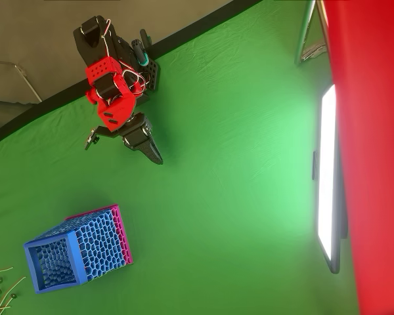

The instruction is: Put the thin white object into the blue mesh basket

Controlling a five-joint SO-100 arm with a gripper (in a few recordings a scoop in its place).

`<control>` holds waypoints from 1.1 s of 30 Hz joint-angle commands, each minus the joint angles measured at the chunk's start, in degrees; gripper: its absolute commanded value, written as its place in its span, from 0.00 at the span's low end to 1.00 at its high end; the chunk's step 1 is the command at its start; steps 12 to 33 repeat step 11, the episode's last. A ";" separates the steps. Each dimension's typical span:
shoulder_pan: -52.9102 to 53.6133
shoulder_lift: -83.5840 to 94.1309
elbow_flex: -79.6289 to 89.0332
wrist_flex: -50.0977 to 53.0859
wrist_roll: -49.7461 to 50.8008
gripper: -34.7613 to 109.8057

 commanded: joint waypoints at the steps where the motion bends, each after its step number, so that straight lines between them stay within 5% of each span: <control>1: -0.53 0.44 0.44 0.35 -0.35 0.25; 33: -0.53 0.44 0.44 0.62 -0.18 0.25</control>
